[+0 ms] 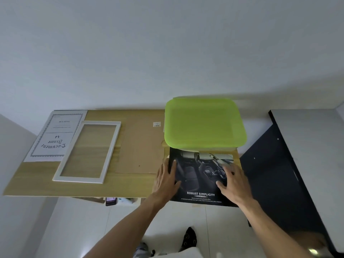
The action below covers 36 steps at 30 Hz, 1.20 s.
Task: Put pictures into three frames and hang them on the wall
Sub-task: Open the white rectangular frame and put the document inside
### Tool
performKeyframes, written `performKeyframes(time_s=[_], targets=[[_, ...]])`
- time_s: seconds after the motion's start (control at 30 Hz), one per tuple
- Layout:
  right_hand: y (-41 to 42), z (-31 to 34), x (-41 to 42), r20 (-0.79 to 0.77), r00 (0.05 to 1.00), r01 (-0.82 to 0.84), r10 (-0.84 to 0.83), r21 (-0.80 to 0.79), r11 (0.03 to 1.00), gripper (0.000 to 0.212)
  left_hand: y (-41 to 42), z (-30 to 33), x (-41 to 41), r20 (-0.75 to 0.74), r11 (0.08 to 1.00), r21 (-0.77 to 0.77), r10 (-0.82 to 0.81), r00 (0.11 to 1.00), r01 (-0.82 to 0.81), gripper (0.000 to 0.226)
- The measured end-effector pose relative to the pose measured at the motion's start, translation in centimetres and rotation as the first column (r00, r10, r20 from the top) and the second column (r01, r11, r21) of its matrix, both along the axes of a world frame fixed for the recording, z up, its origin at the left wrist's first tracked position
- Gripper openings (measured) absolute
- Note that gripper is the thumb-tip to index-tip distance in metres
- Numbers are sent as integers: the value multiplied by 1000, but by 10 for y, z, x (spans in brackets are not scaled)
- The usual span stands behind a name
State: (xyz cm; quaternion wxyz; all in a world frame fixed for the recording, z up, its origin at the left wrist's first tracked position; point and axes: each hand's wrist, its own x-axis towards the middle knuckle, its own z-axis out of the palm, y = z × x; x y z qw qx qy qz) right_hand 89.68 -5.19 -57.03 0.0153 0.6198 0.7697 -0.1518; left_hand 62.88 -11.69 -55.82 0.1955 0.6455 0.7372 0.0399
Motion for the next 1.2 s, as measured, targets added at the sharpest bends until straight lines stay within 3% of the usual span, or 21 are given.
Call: performKeyframes(time_s=[0.17, 0.37, 0.83, 1.2], targets=[[-2, -9, -12, 63, 986, -142, 152, -144, 979, 69, -6, -7, 11, -181, 988, -57, -154, 971, 146, 86], [7, -9, -15, 57, 984, -158, 169, -163, 974, 68, -5, -17, 4, -59, 956, -278, -116, 991, 96, 84], [25, -11, -10, 22, 985, -165, 171, -171, 971, 69, 8, -11, 15, 77, 961, -277, 35, 996, -12, 85], [24, -11, -10, 33, 981, -182, 189, -156, 971, 68, 3, -17, 11, -5, 961, -268, -65, 998, 62, 82]])
